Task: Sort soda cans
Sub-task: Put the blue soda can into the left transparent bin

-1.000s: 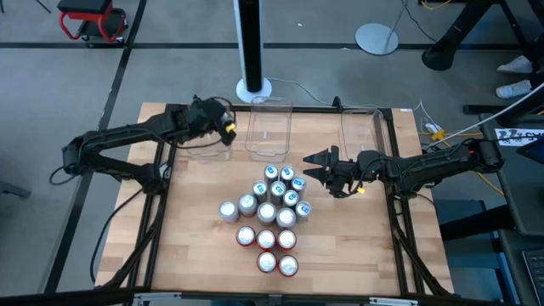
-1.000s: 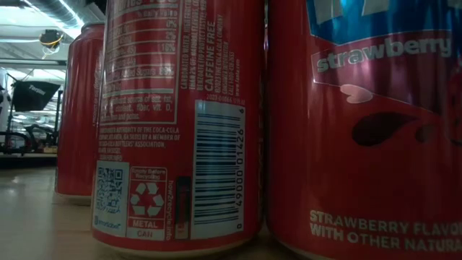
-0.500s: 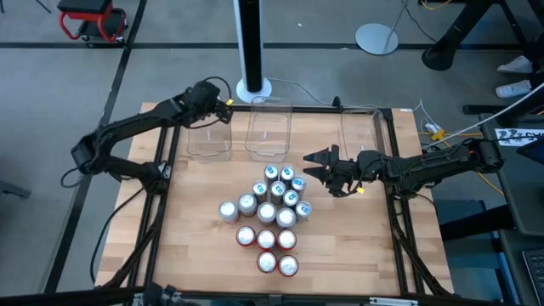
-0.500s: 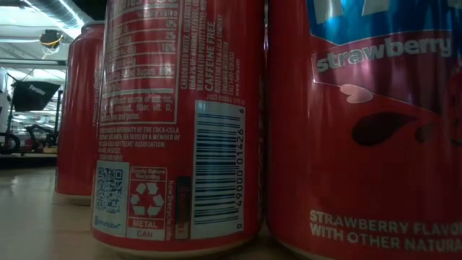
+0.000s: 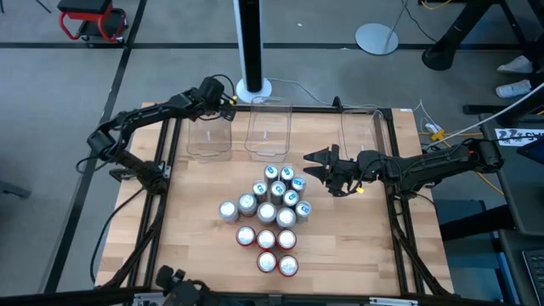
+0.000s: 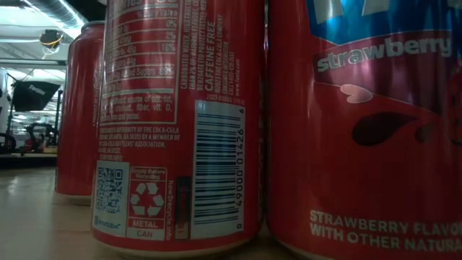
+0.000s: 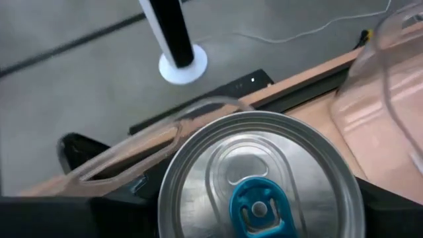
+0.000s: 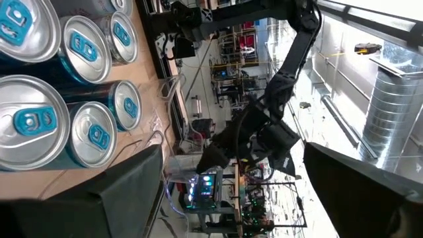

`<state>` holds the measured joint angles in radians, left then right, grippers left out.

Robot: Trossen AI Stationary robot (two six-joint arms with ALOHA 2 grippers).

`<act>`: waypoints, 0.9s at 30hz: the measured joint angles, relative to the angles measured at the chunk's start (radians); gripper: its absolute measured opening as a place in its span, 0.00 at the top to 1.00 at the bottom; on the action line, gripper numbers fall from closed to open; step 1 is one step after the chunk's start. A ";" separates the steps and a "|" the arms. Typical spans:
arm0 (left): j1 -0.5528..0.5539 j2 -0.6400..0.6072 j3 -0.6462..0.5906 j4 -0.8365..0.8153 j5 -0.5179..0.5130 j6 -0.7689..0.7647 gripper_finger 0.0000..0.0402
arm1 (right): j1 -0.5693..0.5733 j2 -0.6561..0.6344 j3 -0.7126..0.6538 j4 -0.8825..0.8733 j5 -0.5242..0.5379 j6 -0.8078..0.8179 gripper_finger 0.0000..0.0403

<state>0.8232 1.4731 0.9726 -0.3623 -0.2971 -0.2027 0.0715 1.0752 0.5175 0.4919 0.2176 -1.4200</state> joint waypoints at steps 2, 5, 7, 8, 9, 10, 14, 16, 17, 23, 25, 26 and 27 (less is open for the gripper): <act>0.015 0.025 0.000 0.000 0.007 -0.004 0.43 | 0.000 0.000 0.000 0.000 0.000 0.000 0.09; 0.035 0.064 0.000 0.000 0.009 -0.010 0.43 | 0.000 0.000 0.000 -0.001 0.000 0.000 0.09; 0.043 0.088 0.000 0.005 0.010 -0.019 0.43 | 0.000 0.000 0.000 -0.001 0.000 0.000 0.09; 0.046 0.096 0.001 0.015 0.014 -0.021 0.43 | 0.000 0.000 0.000 -0.001 0.000 0.000 0.09; 0.049 0.105 0.002 0.022 0.014 -0.023 0.43 | 0.000 0.000 0.000 -0.001 0.000 0.000 0.09; 0.051 0.112 0.005 0.024 0.014 -0.022 0.43 | 0.000 0.000 0.000 -0.001 0.000 0.000 0.09; 0.050 0.122 0.005 0.028 0.012 -0.021 0.43 | 0.000 0.000 0.000 -0.001 0.000 0.000 0.09; 0.051 0.118 0.004 0.029 0.013 -0.022 0.41 | 0.000 0.000 0.000 -0.001 0.000 0.000 0.09; 0.051 0.117 0.003 0.029 0.014 -0.024 0.41 | 0.000 0.000 0.000 -0.001 0.000 0.000 0.09; 0.051 0.119 -0.003 0.022 0.021 -0.018 0.31 | 0.000 0.000 0.000 -0.001 0.000 0.000 0.09; 0.050 0.122 -0.004 0.025 0.022 -0.006 0.28 | 0.000 0.000 0.000 -0.001 0.000 0.000 0.09; 0.050 0.121 -0.004 0.027 0.022 -0.003 0.26 | 0.000 0.000 0.000 -0.001 0.000 0.000 0.09; 0.050 0.120 -0.003 0.026 0.022 0.000 0.25 | 0.000 0.000 0.000 0.000 0.000 0.000 0.09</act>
<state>0.8734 1.5929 0.9691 -0.3358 -0.2756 -0.2027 0.0715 1.0752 0.5175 0.4914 0.2173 -1.4204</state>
